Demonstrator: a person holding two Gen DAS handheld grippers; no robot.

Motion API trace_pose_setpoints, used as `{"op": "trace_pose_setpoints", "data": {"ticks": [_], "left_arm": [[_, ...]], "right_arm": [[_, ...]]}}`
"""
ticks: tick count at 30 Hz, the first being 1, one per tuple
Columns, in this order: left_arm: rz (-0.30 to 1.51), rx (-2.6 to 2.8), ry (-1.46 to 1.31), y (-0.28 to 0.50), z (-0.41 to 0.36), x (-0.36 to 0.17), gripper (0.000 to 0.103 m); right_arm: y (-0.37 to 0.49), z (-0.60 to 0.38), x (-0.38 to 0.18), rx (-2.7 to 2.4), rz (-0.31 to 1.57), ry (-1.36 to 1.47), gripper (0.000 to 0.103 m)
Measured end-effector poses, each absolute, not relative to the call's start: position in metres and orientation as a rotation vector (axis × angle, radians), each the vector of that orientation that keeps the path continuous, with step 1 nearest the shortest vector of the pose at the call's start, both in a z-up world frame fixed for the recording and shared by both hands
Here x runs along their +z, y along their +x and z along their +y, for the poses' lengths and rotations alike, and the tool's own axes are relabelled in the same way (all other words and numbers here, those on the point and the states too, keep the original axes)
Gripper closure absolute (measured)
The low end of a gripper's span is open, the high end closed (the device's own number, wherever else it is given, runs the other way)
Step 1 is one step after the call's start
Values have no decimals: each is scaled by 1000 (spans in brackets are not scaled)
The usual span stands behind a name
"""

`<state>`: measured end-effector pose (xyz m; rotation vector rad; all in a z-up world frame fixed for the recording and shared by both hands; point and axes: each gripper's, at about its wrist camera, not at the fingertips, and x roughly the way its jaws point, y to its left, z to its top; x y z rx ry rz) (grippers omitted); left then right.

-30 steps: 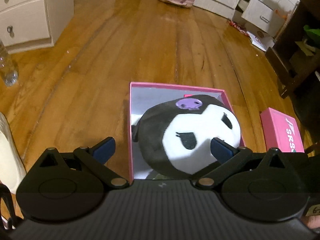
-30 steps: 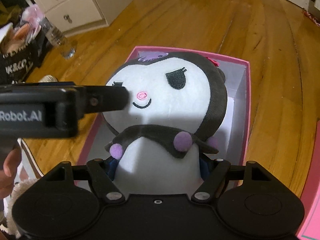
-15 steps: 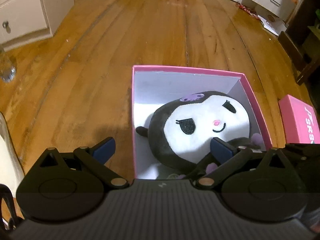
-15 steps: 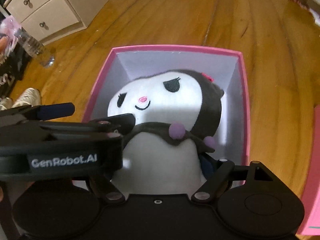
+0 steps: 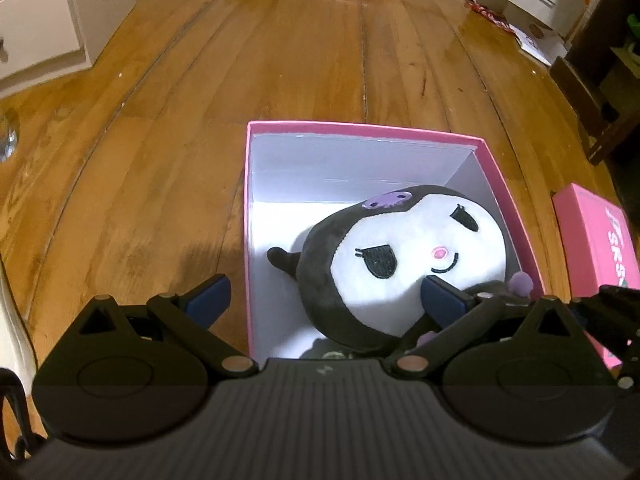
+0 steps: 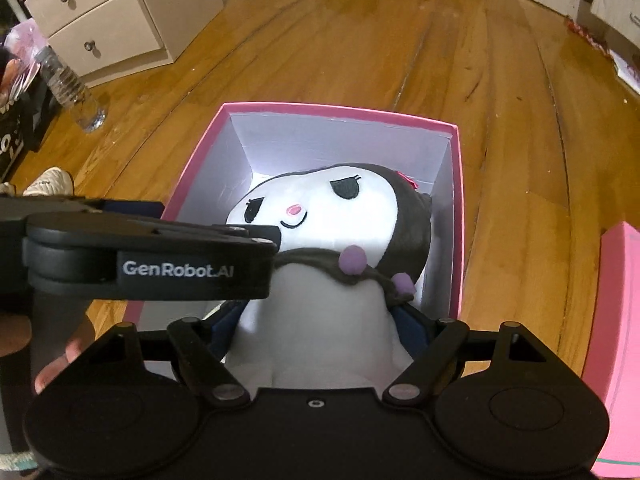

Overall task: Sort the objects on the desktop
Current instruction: 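Open the right tool to release Kuromi inside the box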

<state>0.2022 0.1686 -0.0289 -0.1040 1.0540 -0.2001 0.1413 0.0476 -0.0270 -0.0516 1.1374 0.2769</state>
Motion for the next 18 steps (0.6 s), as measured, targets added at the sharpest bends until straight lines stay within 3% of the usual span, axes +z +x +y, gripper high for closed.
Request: {"op": "trace_pose_setpoints", "data": {"ticks": [9,15,18], "left_arm": [[1078,-164,-175,205,176,-28,0],[1055,-124,-151,204,176,-24,0],[1067,-133,-141,203,174,-25,0]], "right_arm": [[95,13,13,356,1030,13,19],[86,-8,-3,436,1070,114,20],[94,-4,-14,469,1070,148,35]]}}
